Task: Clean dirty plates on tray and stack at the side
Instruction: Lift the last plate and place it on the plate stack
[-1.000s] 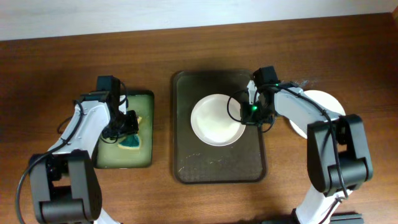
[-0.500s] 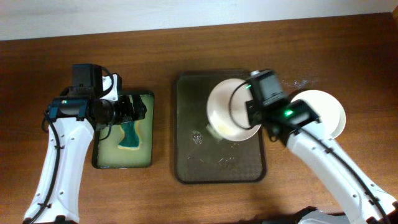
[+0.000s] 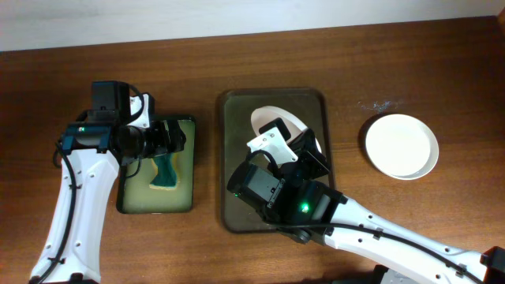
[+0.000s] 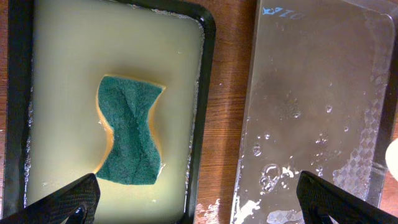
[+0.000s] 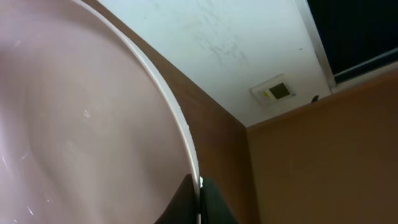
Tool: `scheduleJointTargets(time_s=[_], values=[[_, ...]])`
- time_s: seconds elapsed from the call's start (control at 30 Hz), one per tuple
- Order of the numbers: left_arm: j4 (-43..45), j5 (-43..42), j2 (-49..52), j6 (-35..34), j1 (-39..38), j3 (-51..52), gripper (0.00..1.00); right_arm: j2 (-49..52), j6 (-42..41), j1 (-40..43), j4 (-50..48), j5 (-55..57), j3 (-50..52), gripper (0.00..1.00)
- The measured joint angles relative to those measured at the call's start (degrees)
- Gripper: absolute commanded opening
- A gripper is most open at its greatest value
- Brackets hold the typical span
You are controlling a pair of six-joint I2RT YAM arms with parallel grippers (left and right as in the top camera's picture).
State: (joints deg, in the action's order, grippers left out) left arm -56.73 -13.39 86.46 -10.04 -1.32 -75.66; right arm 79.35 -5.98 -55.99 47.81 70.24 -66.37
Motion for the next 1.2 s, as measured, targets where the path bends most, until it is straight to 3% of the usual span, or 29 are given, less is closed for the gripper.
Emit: scheduleJointTargets(time_s=[0.33,0.43,0.5,0.6,0.7,0.8,0.87,0.9,0.97,1.03,1.13,1.17,1.2], values=[[0.0,0.0,0.0,0.0,0.0,0.0,1.0,0.0,0.0,0.0,0.0,0.4,0.0,0.04],[0.0,0.0,0.0,0.0,0.0,0.0,1.0,0.0,-7.3,5.8,0.0,-7.8,0.0,0.04],[0.0,-0.1,0.0,0.0,0.0,0.0,1.0,0.0,-10.0,18.8,-0.5,-25.3,0.0,0.04],[0.1,-0.2,0.0,0.0,0.0,0.0,0.99,0.2,-8.8,59.6,-0.4,-67.2,0.0,0.04],[0.2,-0.2,0.0,0.0,0.0,0.0,1.0,1.9,-8.5,86.3,-1.1,-80.1,-0.1,0.04],[0.2,-0.2,0.0,0.0,0.0,0.0,0.99,10.2,-10.9,103.1,-1.6,-83.9,0.0,0.04],[0.1,-0.2,0.0,0.0,0.0,0.0,1.0,16.3,-12.1,105.1,-1.9,-85.6,-0.1,0.04],[0.1,-0.2,0.0,0.0,0.0,0.0,0.99,19.0,-11.0,104.0,-1.9,-85.6,-0.1,0.13],[0.1,-0.2,0.0,0.0,0.0,0.0,0.99,19.4,-9.4,99.7,-1.8,-84.8,-0.1,0.43],[0.2,-0.2,0.0,0.0,0.0,0.0,0.99,19.3,-8.0,93.5,-0.7,-82.1,-0.1,0.52],[0.2,-0.2,0.0,0.0,0.0,0.0,0.99,11.6,-6.9,89.2,2.6,-83.3,-0.1,0.53],[0.2,-0.2,0.0,0.0,0.0,0.0,0.99,1.2,-4.7,86.4,3.6,-88.4,-0.2,0.56],[0.2,-0.2,0.0,0.0,0.0,0.0,0.99,-8.0,-2.5,83.4,4.3,-93.7,-0.8,0.68]])
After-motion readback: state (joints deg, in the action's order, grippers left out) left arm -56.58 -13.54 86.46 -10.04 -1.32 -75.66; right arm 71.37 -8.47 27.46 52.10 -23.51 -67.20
